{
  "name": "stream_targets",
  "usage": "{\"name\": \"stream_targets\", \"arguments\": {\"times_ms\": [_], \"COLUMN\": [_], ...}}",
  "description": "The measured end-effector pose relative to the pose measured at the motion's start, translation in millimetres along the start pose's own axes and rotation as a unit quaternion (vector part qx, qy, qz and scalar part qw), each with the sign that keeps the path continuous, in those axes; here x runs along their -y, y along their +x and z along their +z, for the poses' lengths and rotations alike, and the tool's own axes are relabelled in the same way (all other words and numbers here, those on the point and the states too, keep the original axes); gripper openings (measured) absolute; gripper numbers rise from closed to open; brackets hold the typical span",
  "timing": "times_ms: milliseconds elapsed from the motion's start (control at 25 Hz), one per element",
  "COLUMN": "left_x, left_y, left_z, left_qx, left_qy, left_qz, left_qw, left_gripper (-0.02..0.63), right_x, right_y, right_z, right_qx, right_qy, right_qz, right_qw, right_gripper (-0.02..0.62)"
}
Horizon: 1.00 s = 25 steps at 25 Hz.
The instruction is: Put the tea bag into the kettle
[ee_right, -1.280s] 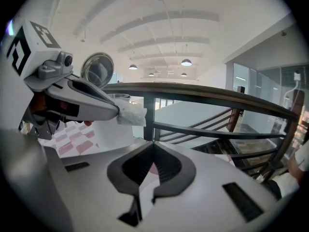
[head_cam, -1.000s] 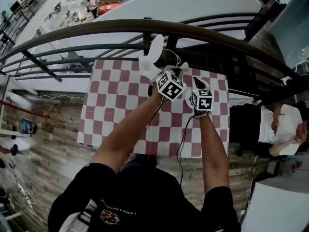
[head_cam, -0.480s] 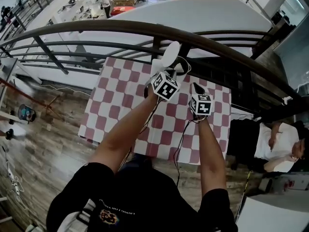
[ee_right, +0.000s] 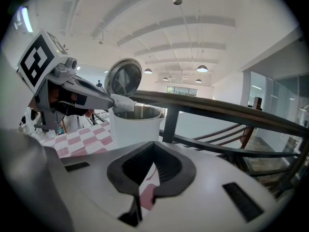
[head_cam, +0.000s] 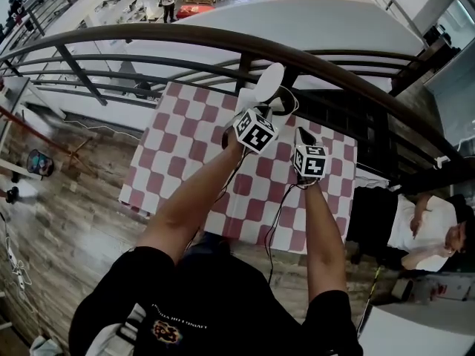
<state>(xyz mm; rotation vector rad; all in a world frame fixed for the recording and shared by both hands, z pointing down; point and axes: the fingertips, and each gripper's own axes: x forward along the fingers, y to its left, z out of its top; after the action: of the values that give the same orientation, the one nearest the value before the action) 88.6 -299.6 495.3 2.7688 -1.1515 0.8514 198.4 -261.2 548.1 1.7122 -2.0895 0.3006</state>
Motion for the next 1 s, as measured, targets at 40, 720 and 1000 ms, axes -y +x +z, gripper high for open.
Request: {"name": "stream_targets", "arguments": {"times_ms": [40,720,1000], "left_x": [0,12,8], "left_y": [1,6,3], "left_z": [0,0,-1], "left_qx": [0.0,0.007,0.006], "left_qy": [0.0,0.013,0.016], "left_qz": [-0.001,-0.022,-0.02], "left_qw": [1.0,0.9997,0.9997], "left_gripper": [0.002,0.067,0.067], "right_x": [1,6,3], "right_y": [0,0,1], "right_z": [-1,-10,-9], "right_qx": [-0.001,-0.005,-0.006], "right_qy": [0.001,0.01,0.008], "right_qz": [0.0,-0.002,-0.004], "right_qw": [1.0,1.0,1.0], "right_gripper": [0.014,0.014,0.014]}}
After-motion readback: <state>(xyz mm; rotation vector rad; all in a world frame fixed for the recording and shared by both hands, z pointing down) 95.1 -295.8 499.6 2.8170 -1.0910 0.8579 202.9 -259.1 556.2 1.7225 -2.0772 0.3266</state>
